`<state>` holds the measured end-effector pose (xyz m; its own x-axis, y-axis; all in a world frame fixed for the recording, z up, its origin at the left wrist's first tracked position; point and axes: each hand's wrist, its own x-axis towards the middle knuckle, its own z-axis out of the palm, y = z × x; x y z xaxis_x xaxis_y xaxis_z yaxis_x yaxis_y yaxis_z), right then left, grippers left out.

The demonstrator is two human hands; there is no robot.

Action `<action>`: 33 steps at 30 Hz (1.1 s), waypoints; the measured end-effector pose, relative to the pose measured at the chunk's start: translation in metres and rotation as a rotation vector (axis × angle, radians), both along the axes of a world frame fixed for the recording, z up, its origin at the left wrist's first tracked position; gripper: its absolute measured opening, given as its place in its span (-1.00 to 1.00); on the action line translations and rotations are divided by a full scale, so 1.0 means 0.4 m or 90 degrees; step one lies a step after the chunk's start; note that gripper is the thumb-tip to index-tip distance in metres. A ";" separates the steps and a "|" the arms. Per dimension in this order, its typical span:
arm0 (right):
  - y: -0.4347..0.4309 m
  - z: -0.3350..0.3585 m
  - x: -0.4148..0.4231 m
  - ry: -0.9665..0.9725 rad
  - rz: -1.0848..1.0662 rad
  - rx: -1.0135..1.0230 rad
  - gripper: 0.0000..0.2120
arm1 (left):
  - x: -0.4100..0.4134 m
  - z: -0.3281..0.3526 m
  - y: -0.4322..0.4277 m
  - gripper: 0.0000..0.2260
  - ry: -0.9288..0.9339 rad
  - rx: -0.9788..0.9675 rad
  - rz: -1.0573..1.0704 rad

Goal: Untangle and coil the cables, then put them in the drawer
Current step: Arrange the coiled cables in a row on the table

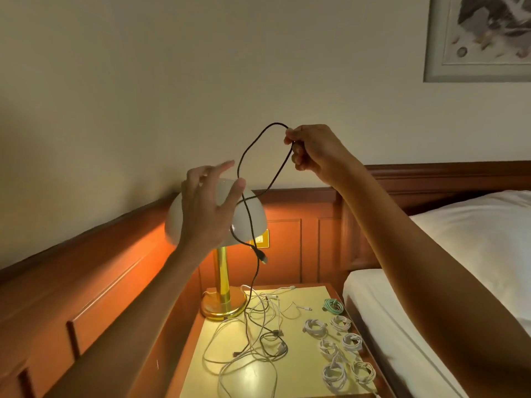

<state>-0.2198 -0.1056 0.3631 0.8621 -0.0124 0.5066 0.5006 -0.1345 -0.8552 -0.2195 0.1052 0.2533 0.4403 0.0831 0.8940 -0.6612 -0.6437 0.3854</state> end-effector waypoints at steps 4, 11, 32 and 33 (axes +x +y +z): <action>0.017 -0.017 -0.047 0.028 0.006 0.032 -0.80 | -0.050 -0.041 0.009 -0.79 0.212 0.046 -0.213; -0.003 -0.018 -0.114 0.033 0.000 0.024 -0.82 | -0.168 0.011 0.090 -0.74 0.486 -0.192 -0.593; 0.017 0.043 -0.203 -0.075 0.227 -0.072 -0.76 | -0.199 0.238 0.032 -0.78 0.438 -0.198 -0.642; 0.021 0.048 -0.199 -0.069 0.215 -0.043 -0.77 | -0.191 0.218 0.028 -0.79 0.461 -0.187 -0.665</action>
